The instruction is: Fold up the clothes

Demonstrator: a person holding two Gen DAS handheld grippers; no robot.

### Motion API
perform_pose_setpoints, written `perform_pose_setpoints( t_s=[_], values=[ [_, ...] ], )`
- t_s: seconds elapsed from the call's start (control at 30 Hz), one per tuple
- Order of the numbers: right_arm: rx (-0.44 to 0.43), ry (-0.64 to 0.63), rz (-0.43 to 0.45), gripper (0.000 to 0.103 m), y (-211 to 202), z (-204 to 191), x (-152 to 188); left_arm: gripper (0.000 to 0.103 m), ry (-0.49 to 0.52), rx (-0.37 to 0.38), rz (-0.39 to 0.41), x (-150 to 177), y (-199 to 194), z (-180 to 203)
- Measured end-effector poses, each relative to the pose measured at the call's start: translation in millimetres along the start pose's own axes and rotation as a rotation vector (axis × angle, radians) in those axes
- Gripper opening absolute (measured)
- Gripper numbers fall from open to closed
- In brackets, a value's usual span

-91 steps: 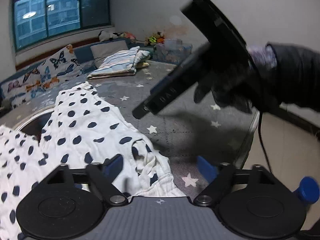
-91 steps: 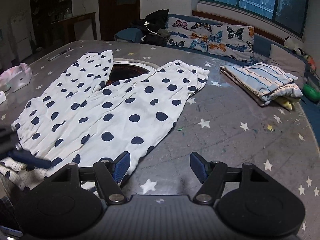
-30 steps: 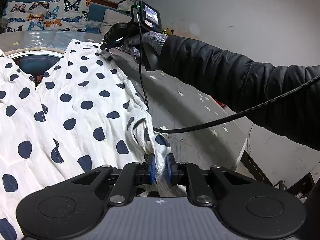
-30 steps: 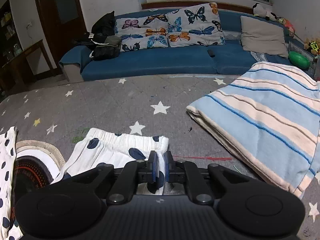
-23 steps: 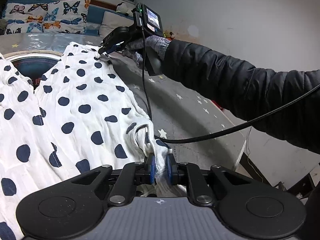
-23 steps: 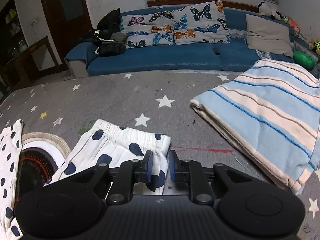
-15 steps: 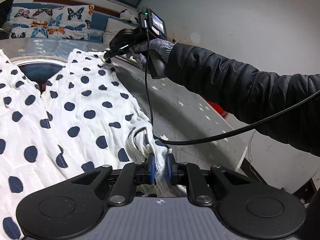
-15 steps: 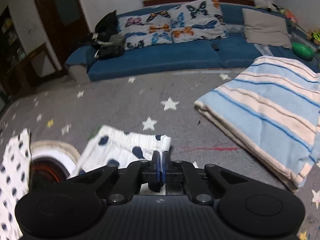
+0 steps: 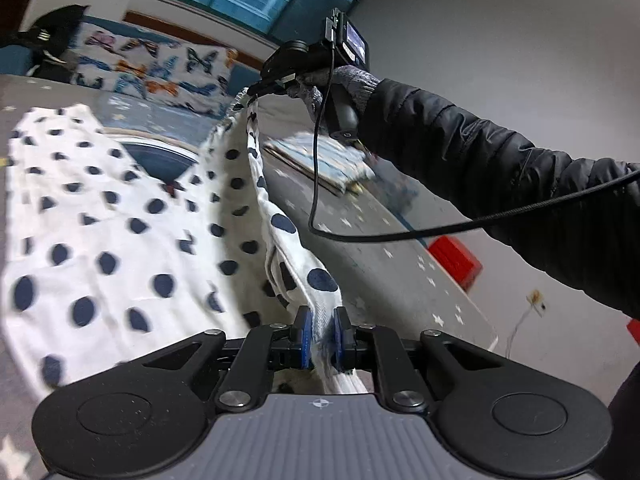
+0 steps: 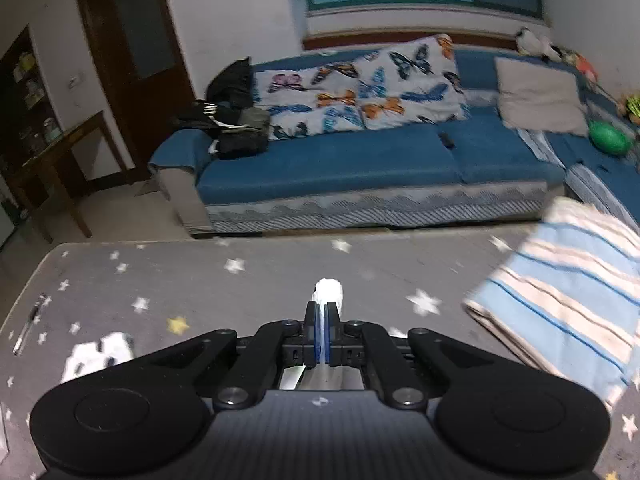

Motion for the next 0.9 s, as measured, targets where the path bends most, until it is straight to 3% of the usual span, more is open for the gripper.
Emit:
perform_pose_setpoints(
  t_s=[0.23,0.33,0.43,0.63,0.7,0.9],
  values=[
    [-0.060,-0.059,0.014,0.002,13,-88,-9,0.007,-0.058,-0.028,0.076,8,-40,-11],
    [-0.072,-0.113,0.011,0.002,16,-117,-8,0.007,-0.089,-0.061,0.072,9,-41,-21],
    [-0.084,-0.139,0.010,0.002,16,-133,-9,0.007,-0.093,-0.080,0.072,4,-37,-26],
    [-0.085,-0.140,0.017,0.002,8,-130,-15,0.013,-0.069,-0.030,0.035,5,-23,-20],
    [-0.085,-0.131,0.020,0.002,4,-125,-17,0.034,-0.070,-0.012,0.020,8,-17,-18],
    [-0.099,-0.112,0.024,0.002,2,-114,-16,0.065,-0.154,0.014,0.014,3,3,-17]
  ],
)
Point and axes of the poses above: each gripper's, at about its wrist camera, not at the fingertips, and y roughly the way its jaws point, z to its right, x to its underside, the point moved 1 cm from there along y, roughly the way its jaws point, and after that the axes turned 4 degrees about z, right-handed, at the moved point
